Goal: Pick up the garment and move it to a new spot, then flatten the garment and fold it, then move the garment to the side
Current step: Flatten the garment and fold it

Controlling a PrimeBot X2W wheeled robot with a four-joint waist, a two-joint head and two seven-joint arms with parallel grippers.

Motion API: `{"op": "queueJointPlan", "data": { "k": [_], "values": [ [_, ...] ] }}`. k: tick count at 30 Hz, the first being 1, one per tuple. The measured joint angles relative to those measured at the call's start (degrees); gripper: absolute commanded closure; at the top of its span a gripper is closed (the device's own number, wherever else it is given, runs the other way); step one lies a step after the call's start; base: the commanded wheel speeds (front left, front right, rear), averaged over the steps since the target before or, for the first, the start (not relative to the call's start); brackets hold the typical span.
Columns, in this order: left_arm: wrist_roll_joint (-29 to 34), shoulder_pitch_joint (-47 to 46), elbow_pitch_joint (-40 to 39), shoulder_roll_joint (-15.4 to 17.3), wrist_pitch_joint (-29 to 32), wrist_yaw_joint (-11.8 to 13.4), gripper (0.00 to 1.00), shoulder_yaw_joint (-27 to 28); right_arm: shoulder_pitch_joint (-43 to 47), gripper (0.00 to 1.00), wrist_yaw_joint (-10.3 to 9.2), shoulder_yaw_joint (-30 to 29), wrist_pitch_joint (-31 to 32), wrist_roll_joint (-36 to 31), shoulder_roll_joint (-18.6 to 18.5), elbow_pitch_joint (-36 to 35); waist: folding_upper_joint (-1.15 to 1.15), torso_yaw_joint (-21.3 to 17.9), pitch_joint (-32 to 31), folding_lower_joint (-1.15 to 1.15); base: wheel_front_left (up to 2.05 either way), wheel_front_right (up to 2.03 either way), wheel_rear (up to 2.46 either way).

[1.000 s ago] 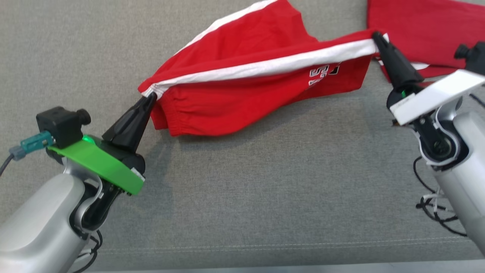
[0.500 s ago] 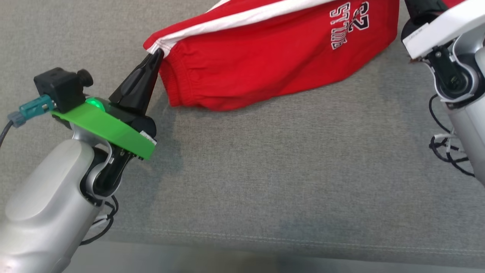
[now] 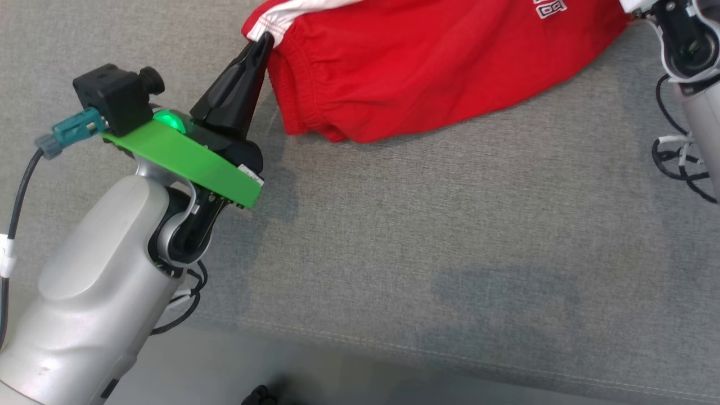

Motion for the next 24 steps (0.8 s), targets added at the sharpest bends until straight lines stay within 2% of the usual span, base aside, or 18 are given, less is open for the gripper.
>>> {"op": "queueJointPlan", "data": {
  "k": [7,10,11,12,13,14,15,16,17,18,24],
  "values": [
    [0.47,-1.36,0.89,-1.83,0.0,0.0,1.0,0.79,-4.09,1.0,-1.55,0.53,-0.38,-1.8,0.25,5.44,0.0,2.07,1.64,0.0,0.0,0.0,0.0],
    [1.47,-1.59,1.89,-2.1,0.0,0.0,1.0,0.58,-4.6,0.9,-1.56,1.19,-0.33,-2.72,0.89,7.64,0.0,2.78,2.32,0.0,0.0,0.0,0.0],
    [2.05,-1.68,2.03,-2.35,0.0,0.0,1.0,0.53,-4.75,0.83,-1.55,1.27,-0.34,-2.72,1.21,8.37,0.0,3.02,2.52,0.0,0.0,0.0,0.0],
    [2.25,-1.72,2.19,-2.64,0.0,0.0,1.0,0.48,-4.93,0.71,-1.48,1.51,-0.35,-2.74,1.48,9.14,0.0,3.22,2.68,0.0,0.0,0.0,0.0],
    [2.48,-1.75,2.42,-2.88,0.0,0.0,1.0,0.43,-5.1,0.51,-1.47,1.77,-0.43,-2.77,1.75,9.8,0.0,3.39,2.83,0.0,0.0,0.0,0.0],
    [2.53,-1.77,2.68,-2.99,0.0,0.0,1.0,0.26,-5.23,0.26,-1.47,2.01,-0.44,-2.85,2.02,10.5,0.0,3.52,2.93,0.0,0.0,0.0,0.0],
    [2.53,-1.78,3.03,-3.03,0.0,0.0,0.84,0.04,-5.26,0.0,-1.47,2.2,-0.51,-3.12,2.23,11.11,0.0,3.6,2.99,0.0,0.0,0.0,0.0],
    [2.59,-1.78,3.44,-3.05,0.0,0.0,0.68,-0.15,-5.31,0.0,-1.44,2.33,-0.78,-3.38,2.42,11.66,0.0,3.61,3.0,0.0,0.0,0.0,0.0],
    [2.59,-1.78,3.89,-3.05,0.0,0.0,0.28,-0.27,-5.41,0.0,-1.3,2.41,-1.21,-3.42,2.74,12.21,0.0,3.57,2.95,0.0,0.0,0.0,0.0],
    [2.59,-1.79,4.38,-3.01,-0.01,0.0,0.0,-0.64,-5.5,0.0,-0.96,2.48,-1.51,-3.42,3.1,12.68,0.0,3.46,2.86,0.0,0.0,0.0,0.0],
    [2.99,-1.78,6.24,-2.81,-0.01,0.0,0.0,-0.82,-6.02,0.0,0.18,2.82,-3.98,-3.63,4.95,15.18,0.0,2.2,2.1,0.0,0.0,0.0,0.0]
  ]
}}
